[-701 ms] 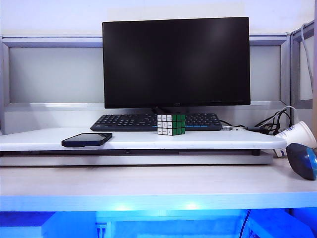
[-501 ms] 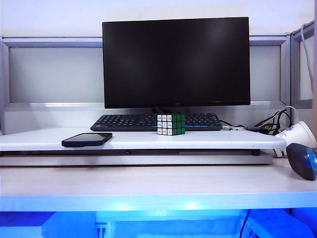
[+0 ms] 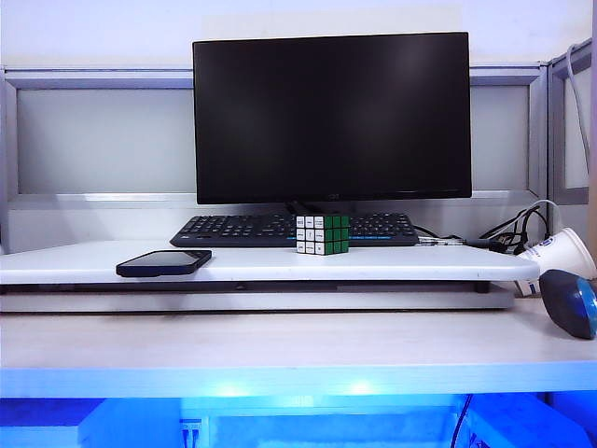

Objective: Put the phone on top of the Rubik's Cube.

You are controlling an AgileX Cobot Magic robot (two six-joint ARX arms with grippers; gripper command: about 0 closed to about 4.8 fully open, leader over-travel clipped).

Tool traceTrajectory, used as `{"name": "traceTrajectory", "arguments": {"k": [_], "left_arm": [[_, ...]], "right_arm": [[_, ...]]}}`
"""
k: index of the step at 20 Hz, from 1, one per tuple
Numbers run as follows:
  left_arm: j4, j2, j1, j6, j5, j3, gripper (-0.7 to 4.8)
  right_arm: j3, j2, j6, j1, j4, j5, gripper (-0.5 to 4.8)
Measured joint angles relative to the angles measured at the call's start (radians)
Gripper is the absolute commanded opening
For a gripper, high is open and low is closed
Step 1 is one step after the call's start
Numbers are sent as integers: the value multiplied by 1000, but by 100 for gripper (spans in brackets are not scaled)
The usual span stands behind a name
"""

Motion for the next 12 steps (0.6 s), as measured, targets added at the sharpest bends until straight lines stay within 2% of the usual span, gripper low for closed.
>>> {"name": "traceTrajectory", "arguments": {"k": [3, 8, 12], "left_arm": [[1, 0, 0, 0, 11, 0, -5], [5, 0, 0, 0, 77, 0, -5], [12, 0, 0, 0, 132, 0, -5]], "right_arm": [[-6, 0, 91, 0, 50, -19, -6], [-7, 0, 113, 0, 224, -107, -4], [-3, 0, 188, 11, 317, -160, 0]]}}
